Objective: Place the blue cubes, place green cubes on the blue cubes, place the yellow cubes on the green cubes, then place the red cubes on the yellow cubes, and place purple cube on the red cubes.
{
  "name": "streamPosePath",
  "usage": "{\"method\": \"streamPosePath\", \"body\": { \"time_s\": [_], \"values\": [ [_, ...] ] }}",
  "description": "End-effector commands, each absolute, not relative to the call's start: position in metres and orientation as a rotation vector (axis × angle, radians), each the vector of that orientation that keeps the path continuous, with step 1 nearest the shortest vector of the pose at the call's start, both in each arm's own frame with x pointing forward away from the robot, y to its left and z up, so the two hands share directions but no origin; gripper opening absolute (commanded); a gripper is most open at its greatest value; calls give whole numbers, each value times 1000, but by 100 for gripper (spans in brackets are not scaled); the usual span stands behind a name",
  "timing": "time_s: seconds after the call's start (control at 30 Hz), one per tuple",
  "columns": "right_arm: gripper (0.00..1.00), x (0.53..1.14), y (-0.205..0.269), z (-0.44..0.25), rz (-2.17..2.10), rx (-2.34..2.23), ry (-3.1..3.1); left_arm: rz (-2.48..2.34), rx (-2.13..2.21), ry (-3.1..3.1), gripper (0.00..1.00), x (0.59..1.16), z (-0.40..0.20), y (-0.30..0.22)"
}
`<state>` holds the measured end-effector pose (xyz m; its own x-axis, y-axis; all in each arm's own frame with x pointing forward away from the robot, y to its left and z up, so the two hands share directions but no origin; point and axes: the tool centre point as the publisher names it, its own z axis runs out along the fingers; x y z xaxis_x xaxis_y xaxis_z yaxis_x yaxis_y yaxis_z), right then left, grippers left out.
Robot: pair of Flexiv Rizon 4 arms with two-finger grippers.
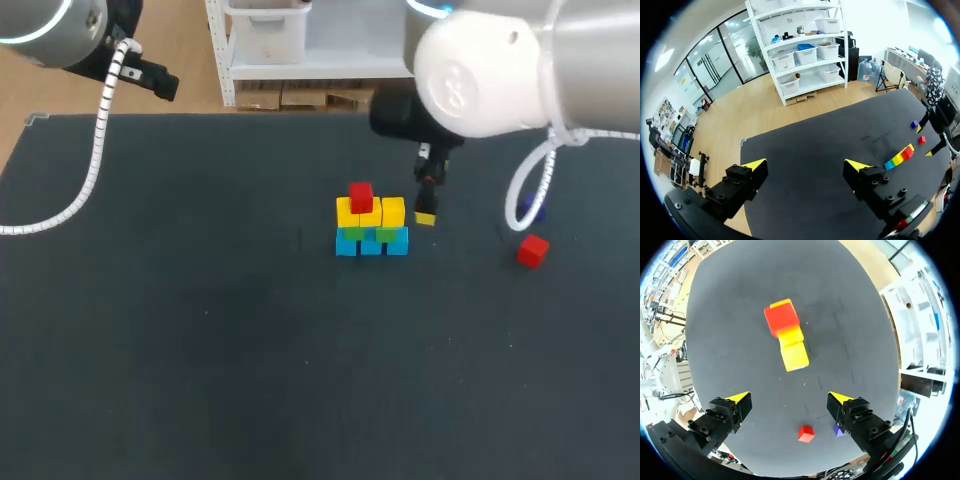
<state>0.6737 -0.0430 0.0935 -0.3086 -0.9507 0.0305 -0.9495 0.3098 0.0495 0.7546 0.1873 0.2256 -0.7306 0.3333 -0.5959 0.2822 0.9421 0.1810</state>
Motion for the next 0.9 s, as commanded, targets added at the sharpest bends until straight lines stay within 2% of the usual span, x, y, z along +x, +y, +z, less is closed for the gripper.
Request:
{"method": "streamPosePath", "body": {
  "time_s": [0.03, 0.9],
  "values": [
    [100, 663, -64, 86, -29, 1803, -2536, 101, 437, 2434, 100, 754, 226, 188],
    [100, 607, -159, 37, -28, 1381, -2773, 101, 437, 2434, 100, 754, 226, 188]
  ]
}}
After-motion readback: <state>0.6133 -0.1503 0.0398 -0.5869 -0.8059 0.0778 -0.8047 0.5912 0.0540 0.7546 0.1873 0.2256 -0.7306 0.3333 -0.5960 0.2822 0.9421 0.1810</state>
